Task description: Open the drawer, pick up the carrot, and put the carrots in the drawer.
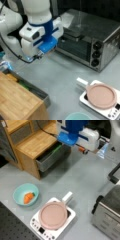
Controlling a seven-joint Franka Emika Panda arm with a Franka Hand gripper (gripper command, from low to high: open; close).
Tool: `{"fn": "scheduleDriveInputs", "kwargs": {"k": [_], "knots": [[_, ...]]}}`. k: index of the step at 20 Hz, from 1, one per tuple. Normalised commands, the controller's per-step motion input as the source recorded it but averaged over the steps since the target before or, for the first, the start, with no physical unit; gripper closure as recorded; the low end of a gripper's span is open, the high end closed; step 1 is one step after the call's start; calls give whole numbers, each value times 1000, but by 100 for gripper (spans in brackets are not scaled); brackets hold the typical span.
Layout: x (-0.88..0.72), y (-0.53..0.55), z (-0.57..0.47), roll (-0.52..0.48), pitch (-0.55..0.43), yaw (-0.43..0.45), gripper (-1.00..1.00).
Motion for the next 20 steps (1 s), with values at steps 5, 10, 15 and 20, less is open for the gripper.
{"fn": "scheduleDriveInputs", "kwargs": {"k": [5,10,15,20], "knots": [[-74,-219,-156,-38,-85,117,-100],[-167,-156,-257,-81,-125,133,-100],[-301,-189,-308,-95,-117,138,-100],[-365,-197,-218,-93,-118,139,-100]]}}
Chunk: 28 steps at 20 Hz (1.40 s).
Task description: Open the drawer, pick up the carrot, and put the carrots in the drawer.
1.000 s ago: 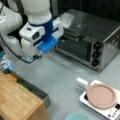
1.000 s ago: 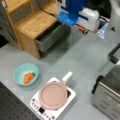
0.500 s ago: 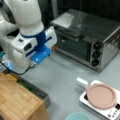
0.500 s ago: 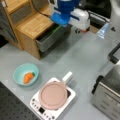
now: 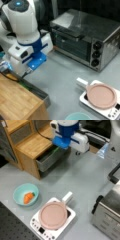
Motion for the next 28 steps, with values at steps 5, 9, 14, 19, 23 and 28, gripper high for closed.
{"fn": "scheduleDriveInputs", "kwargs": {"k": [5,9,14,19,23,28], "knots": [[-359,-183,-172,-100,-178,146,-100],[-310,-134,-121,-106,-196,143,-100],[-229,-89,-118,-120,-203,146,-100],[-161,-132,-95,-88,-169,160,-100],[-102,-232,-91,-64,-145,162,-100],[-70,-236,-110,-54,-118,157,-100]]}}
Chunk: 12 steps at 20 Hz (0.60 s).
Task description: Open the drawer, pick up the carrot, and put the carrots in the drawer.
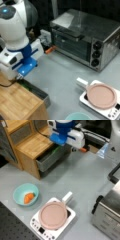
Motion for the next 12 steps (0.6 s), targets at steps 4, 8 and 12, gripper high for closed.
{"fn": "scheduleDriveInputs", "kwargs": {"k": [4,8,12], "knots": [[-35,-195,-115,-62,-88,142,-100],[-23,-88,-149,-74,-72,138,-100],[-33,12,-205,-86,-77,138,-100]]}}
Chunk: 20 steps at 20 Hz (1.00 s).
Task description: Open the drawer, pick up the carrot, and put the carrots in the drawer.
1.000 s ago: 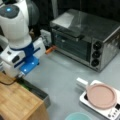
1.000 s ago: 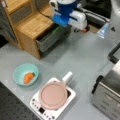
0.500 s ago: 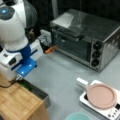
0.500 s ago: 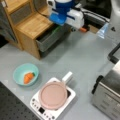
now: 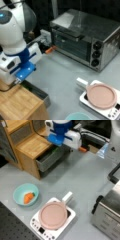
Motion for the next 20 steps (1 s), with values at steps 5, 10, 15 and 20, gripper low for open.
{"fn": "scheduleDriveInputs", "kwargs": {"k": [5,10,15,20], "knots": [[-55,22,-242,-90,-86,121,-100],[-104,-6,-261,-87,-80,101,-100],[-109,13,-225,-74,-81,94,-100],[-145,123,-233,-63,-64,67,-100]]}}
